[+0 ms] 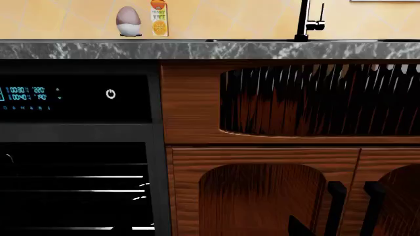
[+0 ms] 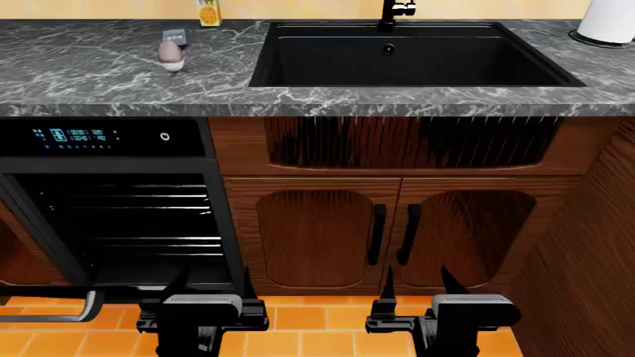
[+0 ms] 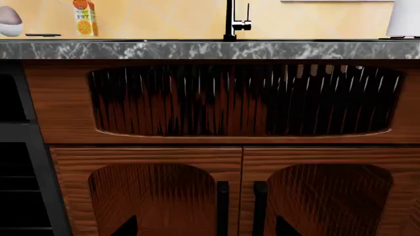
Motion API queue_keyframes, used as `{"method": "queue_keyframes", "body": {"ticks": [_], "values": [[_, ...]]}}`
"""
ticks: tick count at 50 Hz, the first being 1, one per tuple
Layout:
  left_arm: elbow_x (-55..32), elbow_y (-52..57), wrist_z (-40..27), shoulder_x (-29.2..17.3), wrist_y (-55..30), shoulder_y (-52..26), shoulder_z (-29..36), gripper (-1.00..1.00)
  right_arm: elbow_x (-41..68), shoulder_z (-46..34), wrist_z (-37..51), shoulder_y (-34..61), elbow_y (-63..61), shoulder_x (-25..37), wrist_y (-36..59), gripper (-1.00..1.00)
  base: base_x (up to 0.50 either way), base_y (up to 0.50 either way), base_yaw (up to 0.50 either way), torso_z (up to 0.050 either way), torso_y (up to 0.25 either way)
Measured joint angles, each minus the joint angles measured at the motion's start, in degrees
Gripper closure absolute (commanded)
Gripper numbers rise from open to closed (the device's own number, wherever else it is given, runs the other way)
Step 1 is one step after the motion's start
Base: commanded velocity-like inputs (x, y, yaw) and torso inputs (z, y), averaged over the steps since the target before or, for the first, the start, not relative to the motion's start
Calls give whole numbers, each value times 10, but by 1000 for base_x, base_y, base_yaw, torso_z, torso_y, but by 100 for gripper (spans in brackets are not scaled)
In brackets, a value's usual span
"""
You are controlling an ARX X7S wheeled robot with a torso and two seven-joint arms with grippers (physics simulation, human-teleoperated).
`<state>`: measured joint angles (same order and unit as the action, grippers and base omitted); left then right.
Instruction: Close the dishwasher door
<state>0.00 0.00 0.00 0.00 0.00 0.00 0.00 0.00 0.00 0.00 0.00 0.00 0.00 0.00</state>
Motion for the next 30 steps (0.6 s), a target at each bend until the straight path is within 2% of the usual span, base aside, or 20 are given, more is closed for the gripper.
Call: {"method": "queue_keyframes", "body": {"ticks": [19, 30], "values": [[-33, 25, -22, -21, -21, 10, 28, -100, 19, -21, 23, -10, -30, 27, 20, -100, 0, 0, 0, 0, 0], [-56, 76, -27, -36, 9, 75, 37, -100, 16, -29, 41, -71, -72, 44, -22, -100, 0, 0, 0, 0, 0]]}}
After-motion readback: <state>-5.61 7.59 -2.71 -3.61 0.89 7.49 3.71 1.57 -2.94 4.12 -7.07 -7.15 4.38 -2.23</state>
